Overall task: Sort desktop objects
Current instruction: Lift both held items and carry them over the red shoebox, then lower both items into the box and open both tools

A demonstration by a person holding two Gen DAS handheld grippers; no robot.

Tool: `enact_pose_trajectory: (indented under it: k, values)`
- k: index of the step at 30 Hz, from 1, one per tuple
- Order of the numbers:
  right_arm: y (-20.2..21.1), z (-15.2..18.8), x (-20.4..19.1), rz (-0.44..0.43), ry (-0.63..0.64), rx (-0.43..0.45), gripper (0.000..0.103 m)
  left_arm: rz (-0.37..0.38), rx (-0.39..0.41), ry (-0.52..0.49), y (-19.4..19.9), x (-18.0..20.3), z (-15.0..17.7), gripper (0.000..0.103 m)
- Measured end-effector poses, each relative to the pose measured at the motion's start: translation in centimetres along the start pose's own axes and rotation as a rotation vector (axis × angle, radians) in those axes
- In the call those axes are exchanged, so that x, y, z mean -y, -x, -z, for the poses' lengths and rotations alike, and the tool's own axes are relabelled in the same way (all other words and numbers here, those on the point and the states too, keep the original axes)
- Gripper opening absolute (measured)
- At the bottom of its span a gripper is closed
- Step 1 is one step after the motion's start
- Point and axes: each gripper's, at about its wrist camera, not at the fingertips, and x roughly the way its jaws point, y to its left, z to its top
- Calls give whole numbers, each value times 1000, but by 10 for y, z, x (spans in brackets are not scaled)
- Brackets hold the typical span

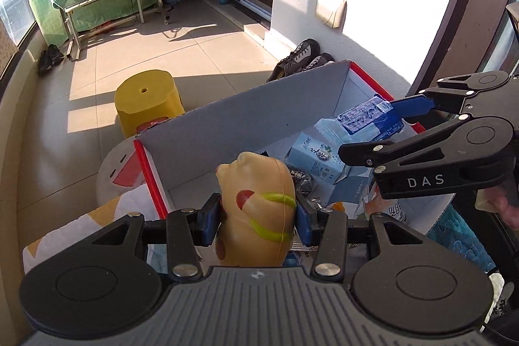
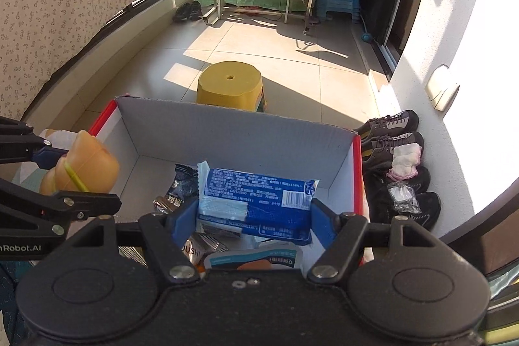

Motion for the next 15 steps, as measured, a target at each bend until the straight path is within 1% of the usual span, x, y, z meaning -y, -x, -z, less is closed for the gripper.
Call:
enact_pose_trajectory:
  k: [3,6,10,15]
  values:
    - [-8,2,-2,2,11,-16,72,6,-19,-23,-8,5,5,45]
    - [-16,3,-7,13,48,-28,72,20,-48,-52,-17,8,11,46]
    - [-21,3,-13,24,85,-29,72,17,-76,-66,-25,10,16,46]
    - [-22,0,-14,4,84,-25,75,18,-86,-60,-27,8,19,46]
